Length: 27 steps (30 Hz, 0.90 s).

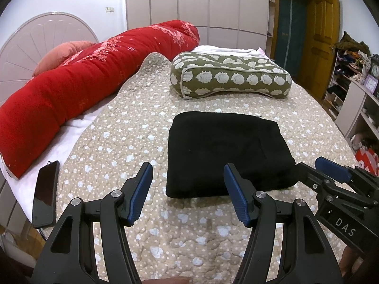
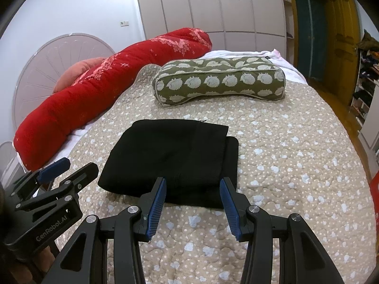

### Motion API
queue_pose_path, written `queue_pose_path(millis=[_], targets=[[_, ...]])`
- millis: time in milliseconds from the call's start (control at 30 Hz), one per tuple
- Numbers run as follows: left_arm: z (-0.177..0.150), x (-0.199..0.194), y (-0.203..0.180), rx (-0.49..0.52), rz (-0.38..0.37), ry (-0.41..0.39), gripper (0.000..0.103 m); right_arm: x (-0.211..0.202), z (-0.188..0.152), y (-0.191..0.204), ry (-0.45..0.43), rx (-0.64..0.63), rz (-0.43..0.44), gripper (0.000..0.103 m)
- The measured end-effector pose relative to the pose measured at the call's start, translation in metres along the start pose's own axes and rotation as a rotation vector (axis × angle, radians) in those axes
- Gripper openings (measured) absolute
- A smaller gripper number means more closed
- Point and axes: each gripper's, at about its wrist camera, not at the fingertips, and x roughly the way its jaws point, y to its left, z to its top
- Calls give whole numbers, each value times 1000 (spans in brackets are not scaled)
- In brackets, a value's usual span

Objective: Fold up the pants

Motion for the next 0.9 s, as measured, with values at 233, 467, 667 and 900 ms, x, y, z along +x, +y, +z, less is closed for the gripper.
queue_pose_path(millis=[233,467,667,900], targets=[[-2,5,-2,3,2,16,62,3,-1,-3,6,8,4,45],[-3,8,-3,5,-1,22,62,6,-3,-6,10,15,8,46],[-4,10,-5,4,-1,32,62,8,-4,-6,18,17,12,46],[-5,11,-8,8,-6,34,62,8,-5,-6,19,19,13,46]])
